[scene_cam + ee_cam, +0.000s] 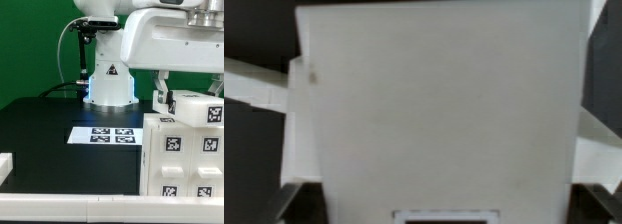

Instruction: Assemble cabinet

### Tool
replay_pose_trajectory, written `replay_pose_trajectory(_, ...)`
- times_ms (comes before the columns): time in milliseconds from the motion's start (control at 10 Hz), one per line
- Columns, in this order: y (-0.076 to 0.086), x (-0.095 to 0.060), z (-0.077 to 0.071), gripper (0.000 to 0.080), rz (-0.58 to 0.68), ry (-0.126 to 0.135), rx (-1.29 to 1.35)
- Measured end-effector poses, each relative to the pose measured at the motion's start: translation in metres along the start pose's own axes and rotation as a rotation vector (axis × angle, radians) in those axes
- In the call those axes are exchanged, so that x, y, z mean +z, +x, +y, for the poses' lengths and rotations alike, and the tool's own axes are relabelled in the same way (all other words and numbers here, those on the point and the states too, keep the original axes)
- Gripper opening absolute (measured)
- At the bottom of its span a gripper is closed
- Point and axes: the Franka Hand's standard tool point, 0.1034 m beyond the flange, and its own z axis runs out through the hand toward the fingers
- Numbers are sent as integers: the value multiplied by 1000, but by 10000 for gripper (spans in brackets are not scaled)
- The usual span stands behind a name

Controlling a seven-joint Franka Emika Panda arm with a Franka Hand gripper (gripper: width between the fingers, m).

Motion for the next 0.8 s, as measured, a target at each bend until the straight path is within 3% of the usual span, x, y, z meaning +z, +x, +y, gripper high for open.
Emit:
replay_pose_trajectory(200,-1,1,-2,554,-1,-1,165)
replay_pose_trajectory(500,-2,2,-6,554,8,10,697)
replay_pose_trajectory(800,-1,1,-7,554,6,22,909)
